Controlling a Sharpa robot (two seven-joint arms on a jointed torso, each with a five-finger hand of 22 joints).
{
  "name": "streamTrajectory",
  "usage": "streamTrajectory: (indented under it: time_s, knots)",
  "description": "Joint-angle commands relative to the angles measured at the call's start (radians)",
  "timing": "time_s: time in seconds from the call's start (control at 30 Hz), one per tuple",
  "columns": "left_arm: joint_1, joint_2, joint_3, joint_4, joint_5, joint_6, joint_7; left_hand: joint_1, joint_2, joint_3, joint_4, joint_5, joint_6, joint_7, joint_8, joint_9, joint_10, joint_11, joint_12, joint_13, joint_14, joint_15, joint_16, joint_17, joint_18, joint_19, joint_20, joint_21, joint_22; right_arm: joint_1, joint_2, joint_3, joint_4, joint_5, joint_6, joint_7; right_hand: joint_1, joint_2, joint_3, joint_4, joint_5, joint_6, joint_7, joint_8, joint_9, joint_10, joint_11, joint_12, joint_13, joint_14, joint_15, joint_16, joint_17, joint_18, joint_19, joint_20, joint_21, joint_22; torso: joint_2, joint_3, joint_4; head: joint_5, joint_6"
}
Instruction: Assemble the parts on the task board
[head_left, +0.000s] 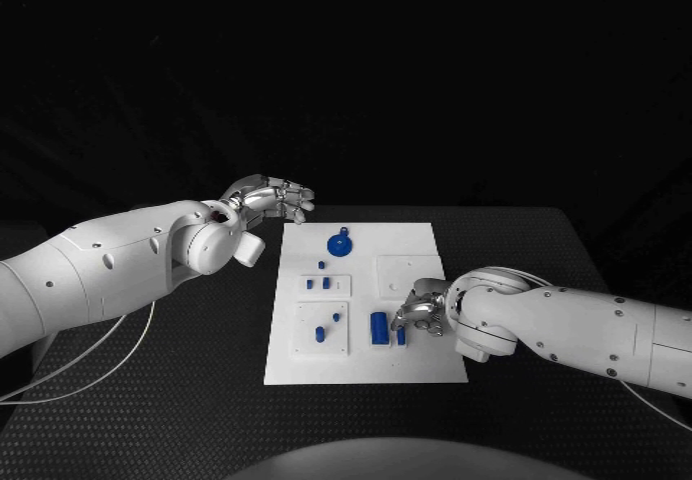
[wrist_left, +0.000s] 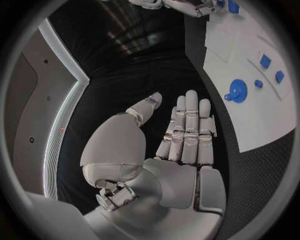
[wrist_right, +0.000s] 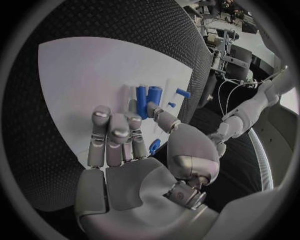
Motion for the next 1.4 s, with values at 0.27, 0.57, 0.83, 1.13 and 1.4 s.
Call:
streamTrajectory:
  time_s: [0.27,0.57,0.83,1.13,1.4]
  knots:
    - [0.001,0.002,0.000,0.001,0.003,0.017,0.004,-0.008,0.002,0.001,0.008,-0.006,-0.008,0.001,0.003,-0.001,-0.006,-0.001,0.004,0.002,0.006,-0.002,-0.005,0.002,0.013,0.006,-0.001,-0.006,0.002,-0.002,-0.002,-0.003,-0.008,0.000,0.043,-0.012,-0.010,-0.002,-0.001,-0.006,-0.004,0.013,0.008,-0.001,0.000,0.003,0.000,0.000,-0.001,0.001,-0.005,0.006,-0.001,0.021,-0.002,0.005,0.005,-0.001,0.000,-0.0002,0.0000,0.001,-0.002]
    - [0.001,0.000,0.000,0.002,0.003,0.017,0.004,-0.008,0.003,0.001,0.008,-0.006,-0.008,0.001,0.003,-0.001,-0.006,-0.001,0.005,0.003,0.006,-0.002,-0.005,0.003,0.013,0.006,-0.001,-0.007,0.003,-0.002,-0.006,-0.003,-0.011,-0.014,0.036,-0.016,-0.017,-0.007,-0.006,-0.006,-0.004,0.013,0.009,-0.001,-0.003,0.001,0.001,0.000,-0.001,0.000,-0.005,0.006,-0.002,0.021,-0.002,0.005,0.005,-0.002,0.000,0.0002,0.0000,0.003,-0.002]
    - [0.001,0.000,0.000,0.002,0.003,0.017,0.003,-0.008,0.003,0.001,0.008,-0.006,-0.008,0.001,0.004,-0.001,-0.007,-0.001,0.005,0.003,0.006,-0.002,-0.006,0.003,0.013,0.006,-0.001,-0.007,0.003,-0.002,-0.012,-0.003,-0.005,-0.019,0.030,-0.016,-0.020,-0.009,-0.007,-0.005,-0.004,0.013,0.009,-0.001,-0.003,0.001,0.000,0.000,-0.001,0.000,-0.005,0.006,-0.002,0.021,-0.002,0.005,0.005,-0.002,0.000,0.0004,0.0000,0.005,-0.003]
    - [0.001,-0.003,0.000,0.004,0.002,0.016,0.002,-0.008,0.003,0.001,0.009,-0.006,-0.008,0.001,0.004,-0.001,-0.007,-0.001,0.006,0.004,0.006,-0.002,-0.006,0.004,0.013,0.006,-0.001,-0.008,0.003,-0.002,-0.023,-0.003,0.001,-0.020,0.034,-0.020,-0.021,-0.009,-0.008,-0.004,-0.004,0.014,0.008,-0.001,-0.004,0.001,0.000,0.001,0.000,0.000,-0.005,0.006,-0.003,0.021,-0.002,0.005,0.005,-0.002,0.001,0.0001,-0.0007,0.006,-0.003]
    - [0.001,-0.002,0.000,0.004,0.002,0.017,0.002,-0.008,0.002,0.001,0.009,-0.006,-0.008,0.001,0.004,-0.002,-0.007,-0.001,0.006,0.004,0.006,-0.002,-0.007,0.004,0.013,0.006,-0.001,-0.008,0.004,-0.002,-0.014,-0.003,-0.005,-0.018,0.037,-0.019,-0.022,-0.010,-0.008,-0.004,-0.004,0.014,0.008,-0.001,-0.004,0.001,0.000,0.001,0.000,0.000,-0.005,0.006,-0.003,0.021,-0.002,0.005,0.005,-0.003,0.000,0.0000,-0.0002,0.005,-0.005]
